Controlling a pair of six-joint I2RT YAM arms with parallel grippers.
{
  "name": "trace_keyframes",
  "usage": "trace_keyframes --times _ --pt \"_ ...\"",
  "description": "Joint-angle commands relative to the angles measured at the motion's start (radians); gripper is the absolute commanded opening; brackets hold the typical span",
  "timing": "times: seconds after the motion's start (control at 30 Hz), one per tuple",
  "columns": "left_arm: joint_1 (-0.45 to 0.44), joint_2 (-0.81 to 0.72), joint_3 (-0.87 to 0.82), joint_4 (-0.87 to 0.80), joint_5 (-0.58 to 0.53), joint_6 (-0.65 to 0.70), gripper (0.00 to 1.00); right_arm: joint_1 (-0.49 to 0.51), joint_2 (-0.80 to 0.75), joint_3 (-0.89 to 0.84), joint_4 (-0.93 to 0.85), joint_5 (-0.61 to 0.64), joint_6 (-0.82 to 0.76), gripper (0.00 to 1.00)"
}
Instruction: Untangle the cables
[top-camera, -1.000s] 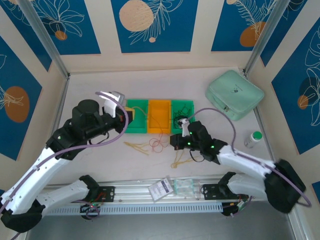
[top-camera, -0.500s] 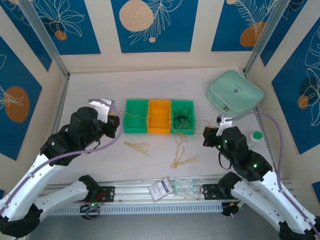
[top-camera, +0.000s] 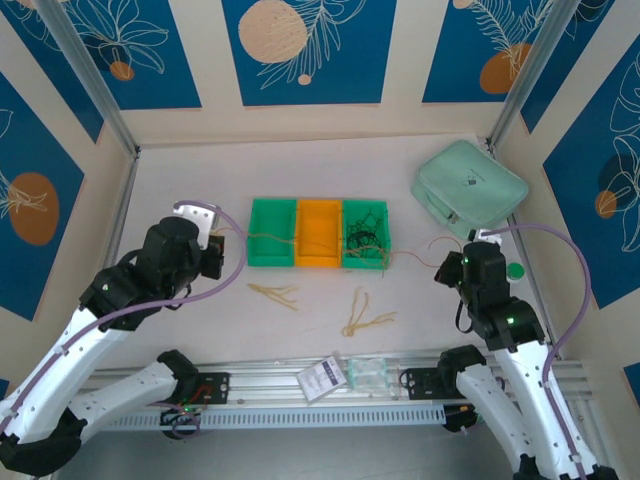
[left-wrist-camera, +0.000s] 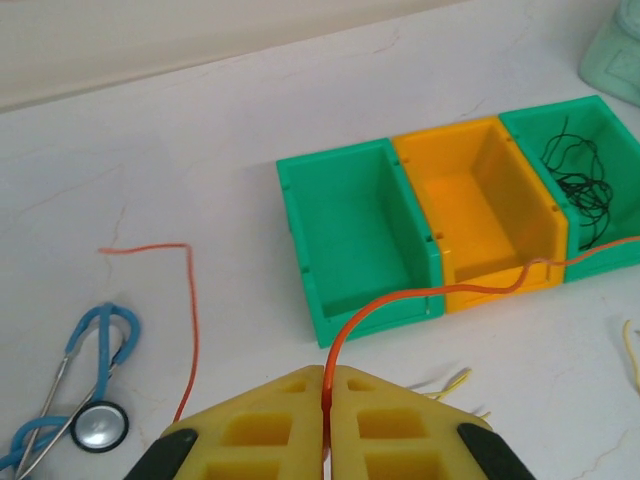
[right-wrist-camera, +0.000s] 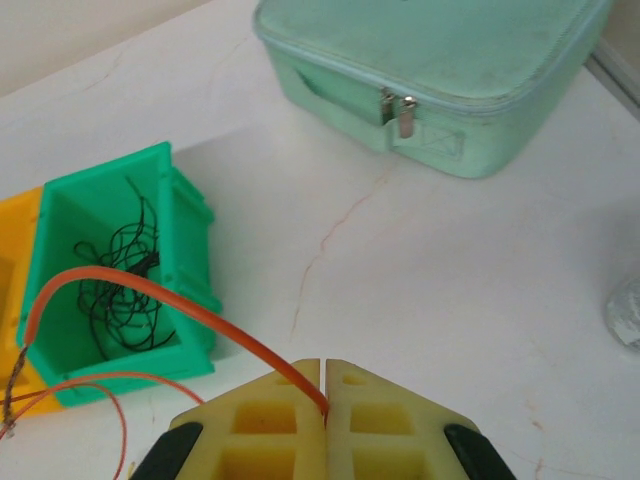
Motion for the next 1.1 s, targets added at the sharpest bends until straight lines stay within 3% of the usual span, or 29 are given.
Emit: trace_keyframes --times 0.0,0.33,0.6,0.77,1.07 --pt "0.019 0.0 0.044 -0.066 -0.091 0.017 0.09 -0.085 -0.029 0.007 0.011 -0.064 -0.005 0.0" --pt "0.028 -0.034 0.091 -0.182 -0.248 0.017 0.09 -0.395 -0.028 -0.038 0.163 -0.303 0.057 0.0" --pt "0.033 -0.061 0.107 -0.223 -0.313 0.032 0.09 -0.689 0.033 -0.053 0.252 -0.501 0.076 0.0" --pt "0.035 -0.089 0.109 -0.219 -0.321 0.043 0.09 -0.912 0.084 -0.093 0.34 -0.749 0.133 0.0" --pt "0.035 -0.065 0.089 -0.033 -0.136 0.104 0.09 -0.878 0.102 -0.041 0.338 -0.814 0.07 0.0"
